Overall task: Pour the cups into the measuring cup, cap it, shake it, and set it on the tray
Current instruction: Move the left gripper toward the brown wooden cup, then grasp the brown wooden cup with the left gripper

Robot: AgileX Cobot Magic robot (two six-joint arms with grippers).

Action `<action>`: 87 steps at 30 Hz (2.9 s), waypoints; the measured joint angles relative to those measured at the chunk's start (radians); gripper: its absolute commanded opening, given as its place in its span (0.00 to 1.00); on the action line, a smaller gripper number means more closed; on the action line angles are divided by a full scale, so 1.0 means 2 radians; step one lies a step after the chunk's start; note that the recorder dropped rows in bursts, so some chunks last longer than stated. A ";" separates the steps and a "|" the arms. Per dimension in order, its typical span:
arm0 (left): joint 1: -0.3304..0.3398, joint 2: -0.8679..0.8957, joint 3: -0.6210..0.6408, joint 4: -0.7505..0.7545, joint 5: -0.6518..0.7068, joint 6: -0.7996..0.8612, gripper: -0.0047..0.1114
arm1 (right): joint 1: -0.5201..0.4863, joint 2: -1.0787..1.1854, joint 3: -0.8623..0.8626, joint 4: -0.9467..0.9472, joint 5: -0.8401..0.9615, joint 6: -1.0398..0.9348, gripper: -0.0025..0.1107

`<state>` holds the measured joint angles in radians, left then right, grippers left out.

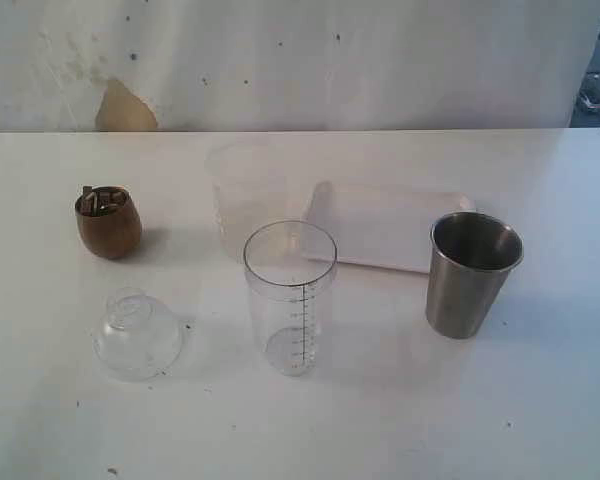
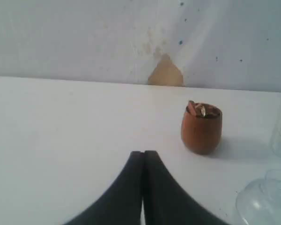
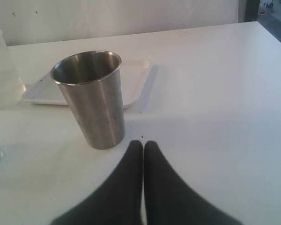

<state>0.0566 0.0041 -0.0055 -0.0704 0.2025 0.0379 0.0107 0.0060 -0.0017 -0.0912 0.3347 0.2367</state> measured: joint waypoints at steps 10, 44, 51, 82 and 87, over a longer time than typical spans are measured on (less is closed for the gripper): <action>0.000 0.000 0.000 0.009 -0.227 -0.183 0.37 | 0.000 0.000 0.000 0.000 0.000 0.000 0.02; 0.000 0.949 -0.240 0.298 -0.675 -0.172 0.94 | 0.000 0.000 0.000 0.000 0.000 0.000 0.02; 0.000 1.035 -0.321 0.319 -0.688 -0.156 0.94 | 0.000 0.000 0.000 0.000 0.000 0.000 0.02; 0.000 1.157 -0.479 0.390 -0.663 -0.147 0.85 | 0.000 0.000 0.000 0.000 0.000 0.000 0.02; 0.000 1.157 -0.479 0.392 -0.663 -0.157 0.34 | 0.000 0.000 0.000 0.000 0.000 0.000 0.02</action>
<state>0.0573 2.3173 -0.9643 0.7140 -1.1235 -0.2768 0.0107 0.0060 -0.0017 -0.0912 0.3347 0.2367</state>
